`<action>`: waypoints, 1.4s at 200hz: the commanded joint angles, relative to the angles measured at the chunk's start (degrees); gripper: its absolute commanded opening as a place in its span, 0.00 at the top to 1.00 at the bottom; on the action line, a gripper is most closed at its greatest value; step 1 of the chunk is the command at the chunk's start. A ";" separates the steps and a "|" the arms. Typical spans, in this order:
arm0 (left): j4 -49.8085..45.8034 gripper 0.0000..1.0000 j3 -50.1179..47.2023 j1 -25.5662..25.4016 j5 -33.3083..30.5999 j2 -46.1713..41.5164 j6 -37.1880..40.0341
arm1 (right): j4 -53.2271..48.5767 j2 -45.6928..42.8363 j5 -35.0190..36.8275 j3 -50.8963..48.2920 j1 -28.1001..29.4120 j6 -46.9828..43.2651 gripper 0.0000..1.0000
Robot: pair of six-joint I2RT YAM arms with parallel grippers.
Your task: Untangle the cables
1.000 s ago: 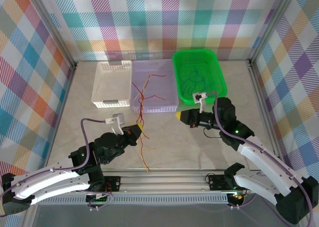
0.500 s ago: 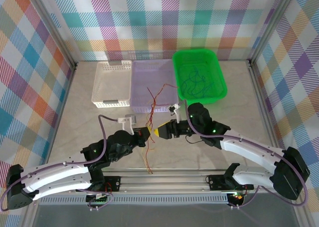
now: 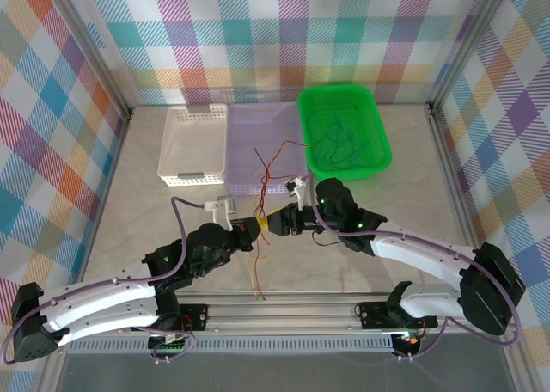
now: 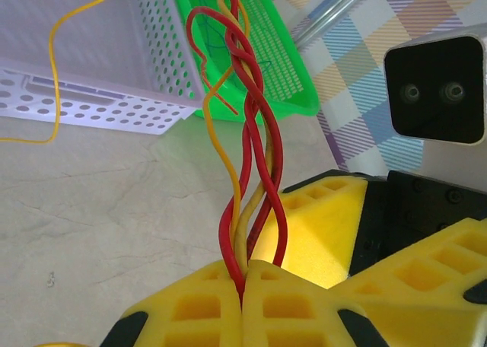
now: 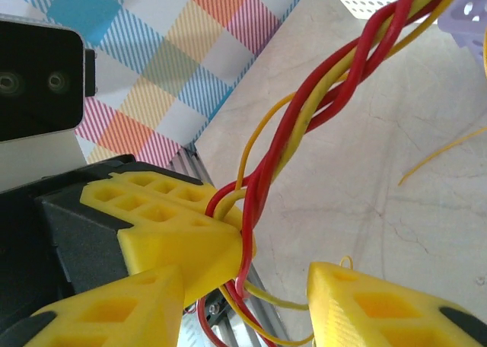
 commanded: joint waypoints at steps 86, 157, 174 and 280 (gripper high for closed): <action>6.69 1.00 -1.00 -0.04 2.08 -1.06 -1.50 | 4.53 1.24 7.23 -0.82 0.60 0.49 0.71; 9.84 1.00 -3.79 -0.04 4.46 -3.04 -2.10 | 6.87 1.76 6.41 -0.19 0.63 2.43 0.78; 9.98 1.00 -4.17 -0.04 4.36 -4.13 -2.25 | 7.49 2.13 5.72 -0.29 0.64 2.62 0.92; 4.23 1.00 -6.35 -0.04 2.83 -12.45 -2.21 | 0.65 -13.55 23.18 -8.76 -2.67 5.81 1.00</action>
